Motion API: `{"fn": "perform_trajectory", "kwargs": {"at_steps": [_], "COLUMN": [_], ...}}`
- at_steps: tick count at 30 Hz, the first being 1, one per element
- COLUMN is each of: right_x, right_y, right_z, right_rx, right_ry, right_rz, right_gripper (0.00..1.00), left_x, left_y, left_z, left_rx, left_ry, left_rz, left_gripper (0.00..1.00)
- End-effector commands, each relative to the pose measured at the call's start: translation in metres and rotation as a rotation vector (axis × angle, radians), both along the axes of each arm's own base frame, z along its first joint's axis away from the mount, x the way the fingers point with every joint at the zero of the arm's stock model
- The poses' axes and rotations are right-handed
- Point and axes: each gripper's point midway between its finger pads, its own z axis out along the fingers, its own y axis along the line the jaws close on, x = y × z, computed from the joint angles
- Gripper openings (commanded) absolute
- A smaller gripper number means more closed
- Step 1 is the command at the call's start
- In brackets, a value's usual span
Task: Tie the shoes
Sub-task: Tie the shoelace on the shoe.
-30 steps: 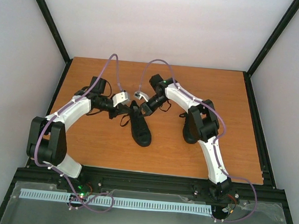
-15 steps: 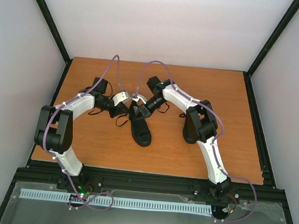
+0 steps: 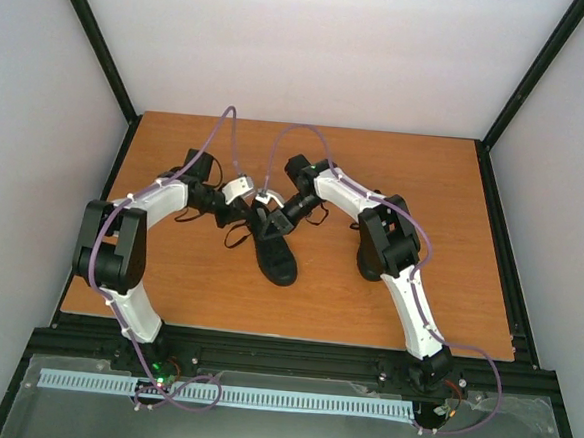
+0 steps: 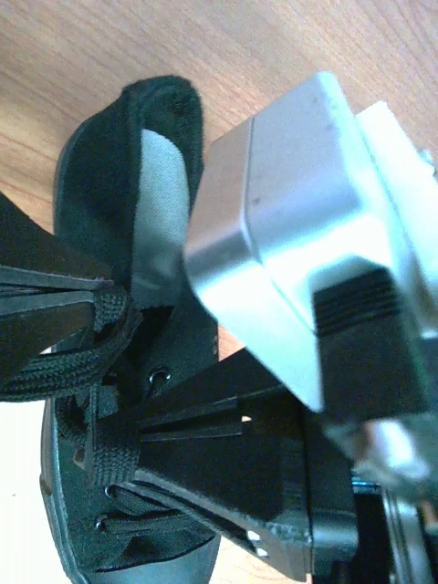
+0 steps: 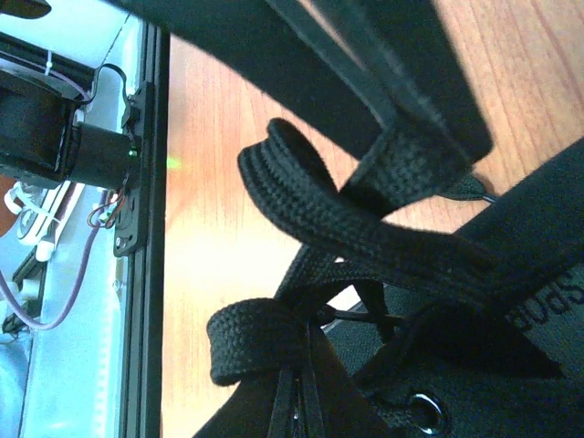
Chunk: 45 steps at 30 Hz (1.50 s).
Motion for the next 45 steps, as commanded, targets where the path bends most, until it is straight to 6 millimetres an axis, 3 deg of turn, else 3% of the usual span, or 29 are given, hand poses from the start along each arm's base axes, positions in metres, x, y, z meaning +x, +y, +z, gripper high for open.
{"fn": "perform_trajectory", "kwargs": {"at_steps": [1, 4, 6, 8, 13, 18, 21, 25, 29, 35, 45], "right_x": [-0.01, -0.008, -0.007, -0.007, -0.008, -0.005, -0.003, 0.0, 0.007, 0.009, 0.019], "right_y": [0.004, 0.005, 0.004, 0.003, 0.003, 0.002, 0.002, 0.003, 0.004, 0.006, 0.001], "right_z": [-0.011, -0.013, -0.015, -0.017, -0.02, -0.022, -0.023, -0.02, -0.007, 0.026, 0.032], "right_rx": [-0.037, -0.044, -0.053, -0.061, -0.067, -0.081, -0.09, -0.093, -0.068, -0.025, -0.111], "right_ry": [0.019, 0.01, 0.008, 0.008, 0.015, 0.003, -0.001, 0.011, 0.05, 0.065, 0.065], "right_rz": [0.018, 0.013, 0.012, 0.011, 0.011, 0.002, -0.009, -0.031, -0.079, -0.143, -0.253], "right_gripper": [0.03, 0.03, 0.03, 0.03, 0.03, 0.03, 0.03, 0.03, 0.03, 0.03, 0.03], "left_x": [0.029, 0.033, 0.035, 0.037, 0.041, 0.005, -0.021, -0.043, -0.042, -0.039, -0.033], "left_y": [0.002, 0.015, 0.025, 0.035, 0.055, 0.041, 0.03, 0.016, 0.007, 0.002, -0.004], "left_z": [0.02, 0.01, 0.01, 0.016, 0.043, 0.057, 0.041, 0.013, 0.012, -0.01, -0.026], "left_rx": [0.013, 0.11, 0.155, 0.166, 0.167, 0.131, 0.176, 0.28, 0.291, 0.334, 0.326], "left_ry": [-0.092, -0.089, -0.104, -0.117, -0.177, -0.273, -0.342, -0.457, -0.565, -0.617, -0.618], "left_rz": [0.024, 0.045, 0.035, 0.03, -0.003, -0.194, -0.315, -0.442, -0.48, -0.523, -0.514], "left_gripper": [0.11, 0.43, 0.53, 0.57, 0.57, 0.45, 0.4, 0.47, 0.48, 0.47, 0.42]}}
